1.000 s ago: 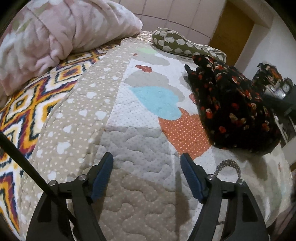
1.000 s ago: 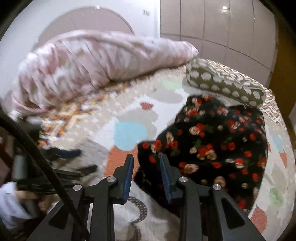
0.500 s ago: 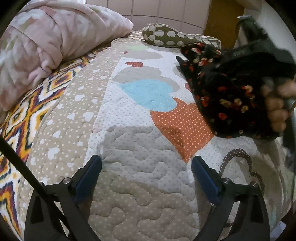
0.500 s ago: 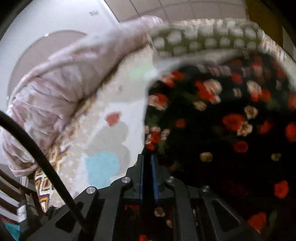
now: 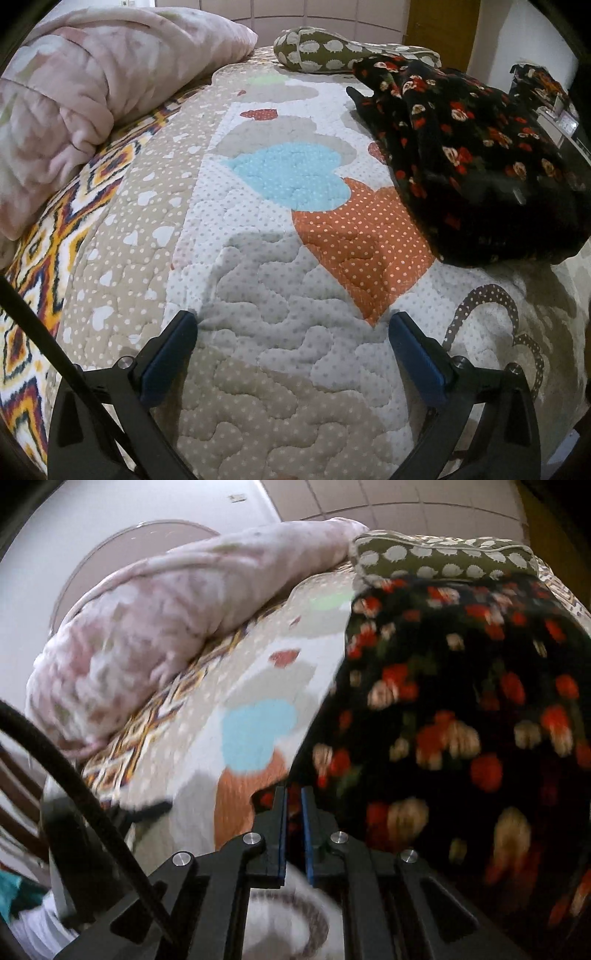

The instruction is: Fold large clothes

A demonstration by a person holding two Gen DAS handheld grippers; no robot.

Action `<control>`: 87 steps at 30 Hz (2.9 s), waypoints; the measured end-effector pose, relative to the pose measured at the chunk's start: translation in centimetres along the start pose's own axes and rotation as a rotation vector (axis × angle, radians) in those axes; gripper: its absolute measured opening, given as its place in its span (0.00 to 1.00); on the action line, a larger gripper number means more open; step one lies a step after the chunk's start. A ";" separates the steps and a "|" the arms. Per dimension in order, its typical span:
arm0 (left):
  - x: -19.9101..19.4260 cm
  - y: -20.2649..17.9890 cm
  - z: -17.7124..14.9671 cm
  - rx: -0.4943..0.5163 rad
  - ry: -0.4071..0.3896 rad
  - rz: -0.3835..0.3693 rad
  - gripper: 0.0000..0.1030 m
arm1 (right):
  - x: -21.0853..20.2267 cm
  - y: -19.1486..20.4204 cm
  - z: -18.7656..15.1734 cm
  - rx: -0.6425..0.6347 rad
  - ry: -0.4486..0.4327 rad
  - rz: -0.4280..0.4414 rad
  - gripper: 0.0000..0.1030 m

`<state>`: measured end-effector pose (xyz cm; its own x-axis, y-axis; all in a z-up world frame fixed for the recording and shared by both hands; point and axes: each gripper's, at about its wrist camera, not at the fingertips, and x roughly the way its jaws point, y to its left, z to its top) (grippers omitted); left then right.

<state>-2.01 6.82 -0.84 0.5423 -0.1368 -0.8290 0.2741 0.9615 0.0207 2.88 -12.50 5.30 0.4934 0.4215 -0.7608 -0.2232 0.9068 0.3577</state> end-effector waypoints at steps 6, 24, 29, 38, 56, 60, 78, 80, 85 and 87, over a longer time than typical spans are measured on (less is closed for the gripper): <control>-1.4 -0.1 -0.6 -0.017 -0.019 0.044 1.00 | -4.0 -0.5 -4.7 0.035 0.041 0.040 0.07; -15.4 -10.0 -2.3 -0.046 -0.354 0.168 1.00 | -19.3 -6.5 -12.7 0.032 -0.184 -0.378 0.43; -15.3 -11.5 -2.9 -0.038 -0.331 0.158 1.00 | -19.7 -7.0 -13.7 0.058 -0.210 -0.370 0.49; -12.4 -11.4 -3.7 -0.035 -0.226 0.131 1.00 | -17.5 -5.4 -7.0 0.025 -0.266 -0.348 0.36; -5.2 -7.4 -4.3 -0.141 -0.009 0.068 1.00 | -8.6 -5.8 -1.9 -0.056 -0.143 -0.473 0.20; -4.4 -7.4 -4.6 -0.142 0.014 0.070 1.00 | -8.9 -4.9 -3.3 -0.093 -0.133 -0.482 0.21; -3.6 -7.6 -5.0 -0.125 0.008 0.086 1.00 | -8.5 -11.5 3.1 0.189 -0.132 -0.314 0.21; -3.6 -7.5 -5.1 -0.120 0.000 0.079 1.00 | -8.1 -12.0 2.5 0.201 -0.140 -0.326 0.21; -3.5 -7.6 -5.3 -0.122 -0.037 0.090 1.00 | -9.7 -8.2 5.0 0.102 -0.205 -0.349 0.21; -3.5 -7.7 -5.3 -0.121 -0.050 0.099 1.00 | -8.9 -6.0 7.0 0.056 -0.212 -0.302 0.21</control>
<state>-10.23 1.13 -1.12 0.6020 -0.0487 -0.7970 0.1211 0.9922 0.0308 5.71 -21.74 13.67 0.6945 0.1193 -0.7095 0.0025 0.9858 0.1681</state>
